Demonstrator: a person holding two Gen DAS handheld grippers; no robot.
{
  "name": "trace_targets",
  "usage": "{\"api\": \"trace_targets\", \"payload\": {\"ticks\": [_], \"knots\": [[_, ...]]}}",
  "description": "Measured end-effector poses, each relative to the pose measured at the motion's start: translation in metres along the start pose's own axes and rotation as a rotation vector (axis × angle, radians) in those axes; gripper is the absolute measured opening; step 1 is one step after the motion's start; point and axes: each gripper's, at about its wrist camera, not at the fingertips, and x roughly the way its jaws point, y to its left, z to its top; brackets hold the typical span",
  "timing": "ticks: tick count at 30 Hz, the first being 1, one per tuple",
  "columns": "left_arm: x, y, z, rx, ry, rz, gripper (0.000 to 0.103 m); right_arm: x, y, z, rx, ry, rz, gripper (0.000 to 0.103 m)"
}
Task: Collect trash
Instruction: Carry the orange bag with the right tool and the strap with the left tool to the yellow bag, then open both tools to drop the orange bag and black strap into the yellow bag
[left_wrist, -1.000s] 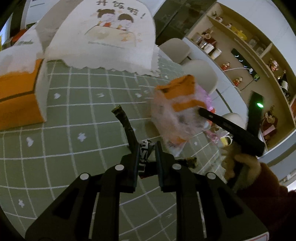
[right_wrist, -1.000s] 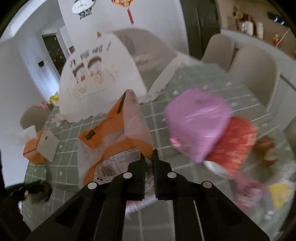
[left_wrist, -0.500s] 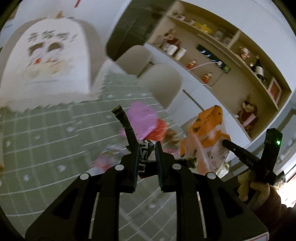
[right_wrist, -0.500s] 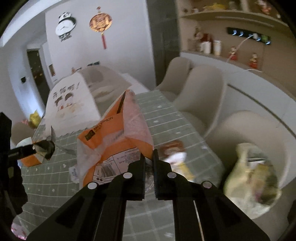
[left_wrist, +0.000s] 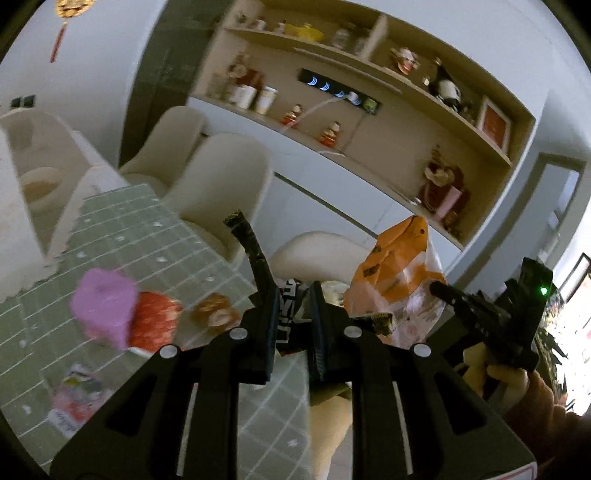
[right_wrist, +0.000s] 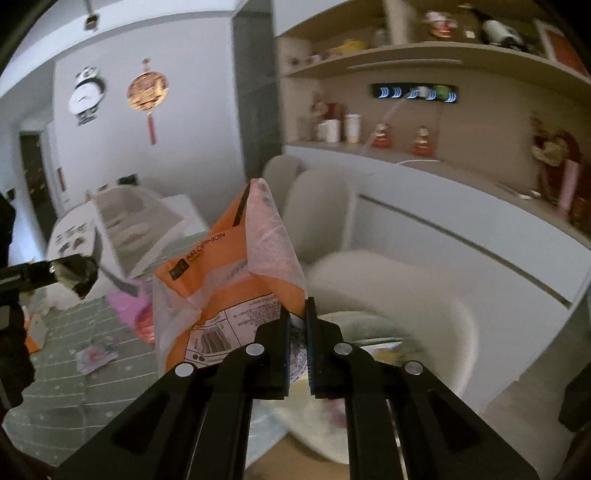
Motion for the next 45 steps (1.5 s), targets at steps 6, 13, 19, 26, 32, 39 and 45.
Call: {"api": "trace_targets", "payload": {"ticks": [6,13,19,26,32,39,45], "knots": [[0.045,-0.040,-0.003,0.030,0.048,-0.005,0.016,0.006,-0.096,-0.004,0.095,0.011,-0.098,0.009],[0.073,-0.053,-0.010,0.003,0.091,0.039,0.016,0.045,-0.148,-0.023,0.113,0.076,-0.134,0.009],[0.087,-0.059,-0.011,-0.002,0.119,0.082,0.016,0.094,-0.147,-0.054,0.055,0.174,-0.129,0.009],[0.096,-0.054,-0.022,-0.024,0.166,0.125,0.016,0.142,-0.126,-0.094,0.027,0.307,-0.050,0.009],[0.096,-0.048,-0.028,-0.042,0.186,0.150,0.016,0.164,-0.103,-0.113,0.014,0.376,0.011,0.009],[0.094,-0.044,-0.033,-0.051,0.202,0.150,0.016,0.160,-0.102,-0.117,0.044,0.382,-0.026,0.009],[0.102,-0.048,-0.036,-0.056,0.213,0.115,0.016,0.138,-0.111,-0.115,0.094,0.332,-0.003,0.037]]}}
